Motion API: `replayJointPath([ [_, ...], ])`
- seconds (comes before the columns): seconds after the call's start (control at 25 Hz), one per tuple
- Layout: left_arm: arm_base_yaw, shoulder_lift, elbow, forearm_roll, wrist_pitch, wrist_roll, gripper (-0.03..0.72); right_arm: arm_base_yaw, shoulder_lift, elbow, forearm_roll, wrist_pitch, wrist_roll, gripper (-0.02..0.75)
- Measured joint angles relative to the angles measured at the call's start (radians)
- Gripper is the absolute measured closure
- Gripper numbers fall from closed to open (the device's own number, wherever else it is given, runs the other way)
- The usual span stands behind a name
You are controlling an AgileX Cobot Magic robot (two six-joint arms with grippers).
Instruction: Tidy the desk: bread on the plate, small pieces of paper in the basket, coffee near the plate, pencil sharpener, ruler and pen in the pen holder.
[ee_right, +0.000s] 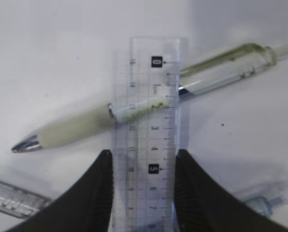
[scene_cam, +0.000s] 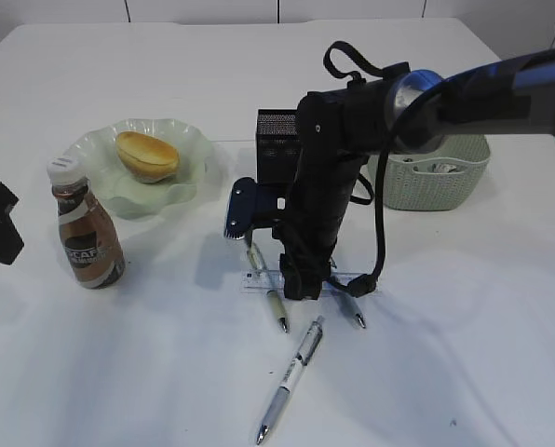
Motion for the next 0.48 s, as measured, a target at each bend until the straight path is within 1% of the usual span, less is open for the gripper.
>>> replayJointPath([
  [0.32, 0.0, 0.0, 0.0, 0.0, -0.001, 0.0, 0.347, 0.0, -0.073, -0.044, 0.007, 0.013, 0.0, 0.435],
  [0.48, 0.0, 0.0, 0.0, 0.0, -0.001, 0.0, 0.347, 0.0, -0.095, -0.083, 0.07, 0.017, 0.0, 0.435],
])
